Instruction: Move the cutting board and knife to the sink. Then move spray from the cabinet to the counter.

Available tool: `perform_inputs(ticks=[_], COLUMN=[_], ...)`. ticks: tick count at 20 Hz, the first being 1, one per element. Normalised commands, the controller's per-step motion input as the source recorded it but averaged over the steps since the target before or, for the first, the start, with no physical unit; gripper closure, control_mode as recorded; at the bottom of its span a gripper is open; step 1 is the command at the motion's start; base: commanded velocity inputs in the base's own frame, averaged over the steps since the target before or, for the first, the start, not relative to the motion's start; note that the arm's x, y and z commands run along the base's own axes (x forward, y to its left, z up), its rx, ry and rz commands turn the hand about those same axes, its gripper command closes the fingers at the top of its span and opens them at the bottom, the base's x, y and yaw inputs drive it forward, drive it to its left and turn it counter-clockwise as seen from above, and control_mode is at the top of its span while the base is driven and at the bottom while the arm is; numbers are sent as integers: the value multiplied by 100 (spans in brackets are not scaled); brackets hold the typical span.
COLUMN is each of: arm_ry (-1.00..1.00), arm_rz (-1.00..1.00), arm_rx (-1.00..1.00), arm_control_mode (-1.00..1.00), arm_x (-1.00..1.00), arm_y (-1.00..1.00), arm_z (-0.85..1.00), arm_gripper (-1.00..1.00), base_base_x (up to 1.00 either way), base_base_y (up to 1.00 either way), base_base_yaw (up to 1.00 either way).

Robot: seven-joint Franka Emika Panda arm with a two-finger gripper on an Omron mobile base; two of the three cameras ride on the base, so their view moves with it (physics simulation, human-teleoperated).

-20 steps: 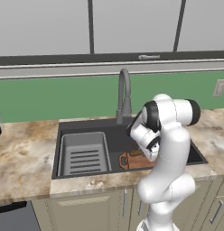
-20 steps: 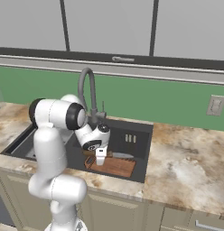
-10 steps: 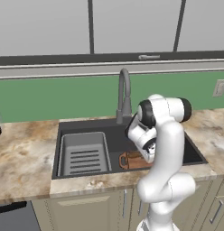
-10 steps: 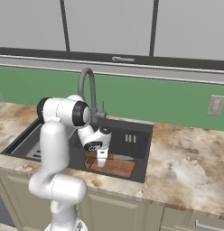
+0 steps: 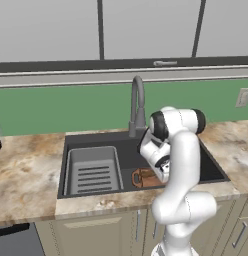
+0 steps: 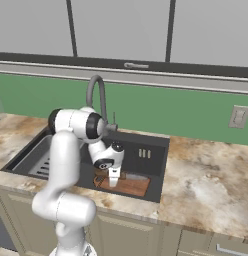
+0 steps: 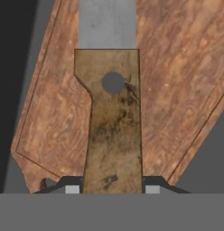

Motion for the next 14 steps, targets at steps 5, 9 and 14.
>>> perform_inputs(ticks=[5,9,14], arm_ry=[2,2,2], arm_rz=[0,0,0], arm_rx=[0,0,0], arm_control_mode=[-100,-100,-100], arm_x=[13,12,12], arm_y=[0,0,0], arm_z=[-27,-22,-20], arm_gripper=[100,100,100], base_base_x=[0,0,0], base_base_y=[0,0,0], base_base_yaw=[0,0,0])
